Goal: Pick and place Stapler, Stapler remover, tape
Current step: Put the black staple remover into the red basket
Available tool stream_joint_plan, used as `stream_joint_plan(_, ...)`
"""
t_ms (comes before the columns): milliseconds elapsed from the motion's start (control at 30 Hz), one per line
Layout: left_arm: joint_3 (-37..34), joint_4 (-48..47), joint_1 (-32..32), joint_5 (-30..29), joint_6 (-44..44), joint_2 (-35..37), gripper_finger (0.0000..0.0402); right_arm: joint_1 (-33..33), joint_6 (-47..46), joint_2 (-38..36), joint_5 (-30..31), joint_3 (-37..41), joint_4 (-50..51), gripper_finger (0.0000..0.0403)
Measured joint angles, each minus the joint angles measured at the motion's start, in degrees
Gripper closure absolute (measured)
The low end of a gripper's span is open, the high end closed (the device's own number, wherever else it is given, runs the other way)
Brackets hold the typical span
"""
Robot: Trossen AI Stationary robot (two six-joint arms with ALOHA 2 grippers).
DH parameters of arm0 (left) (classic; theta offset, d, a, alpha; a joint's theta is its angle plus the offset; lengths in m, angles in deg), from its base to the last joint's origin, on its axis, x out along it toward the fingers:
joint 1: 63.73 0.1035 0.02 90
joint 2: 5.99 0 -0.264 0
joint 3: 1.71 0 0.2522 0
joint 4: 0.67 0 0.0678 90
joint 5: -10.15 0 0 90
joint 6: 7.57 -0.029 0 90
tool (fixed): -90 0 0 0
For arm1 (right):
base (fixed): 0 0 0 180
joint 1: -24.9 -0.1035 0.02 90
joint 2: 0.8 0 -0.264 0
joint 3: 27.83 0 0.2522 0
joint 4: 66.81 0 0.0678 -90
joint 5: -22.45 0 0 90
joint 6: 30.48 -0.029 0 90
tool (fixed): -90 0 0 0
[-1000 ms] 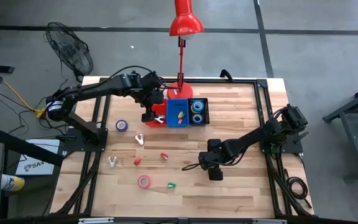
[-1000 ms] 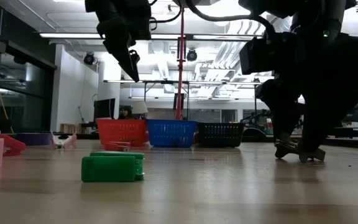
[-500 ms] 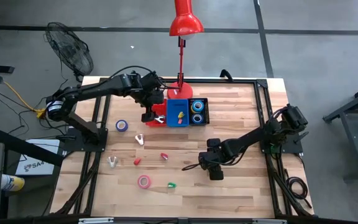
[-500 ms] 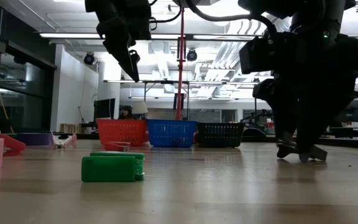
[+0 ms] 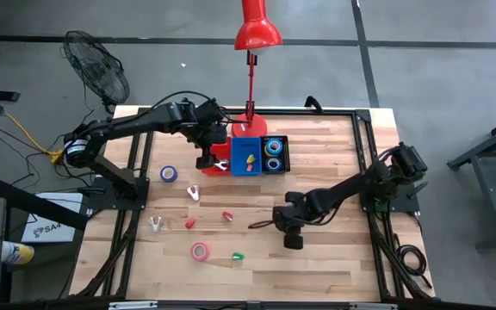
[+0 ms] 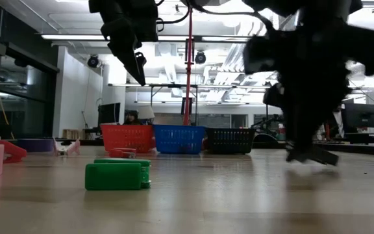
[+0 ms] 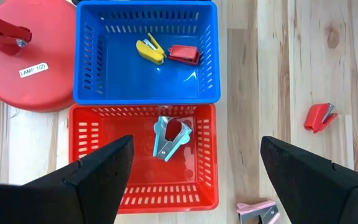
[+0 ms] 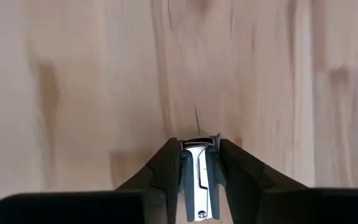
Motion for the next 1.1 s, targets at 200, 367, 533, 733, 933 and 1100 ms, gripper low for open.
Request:
stream_joint_plan(200,-0.02,0.3,0.0,1.08,-0.34,0.0,0.0056,2.18,-2.62,-2.58,0.7,0.0,-8.88,0.032)
stream_joint_plan(367,-0.04,1.88,0.0,5.09,-1.09,0.84,0.0056,4.34,-2.5,-6.3,3.87,0.0,-16.64,0.032)
stream_joint_plan(533,-0.07,6.55,0.0,10.25,-1.06,2.56,0.0056,6.52,0.16,-11.61,8.5,-0.02,-23.31,0.032)
stream_joint_plan(733,-0.07,16.28,-0.91,18.53,-1.05,5.17,0.0056,8.79,5.28,-17.84,12.4,-0.02,-30.62,0.032)
stream_joint_plan(933,-0.04,27.45,-4.18,22.29,-0.97,7.38,0.0056,9.92,12.37,-22.94,16.98,-0.05,-39.14,0.032)
stream_joint_plan(1100,-0.04,35.65,-7.09,22.38,2.86,7.56,0.0056,10.17,18.6,-24.92,19.88,-0.07,-45.88,0.032)
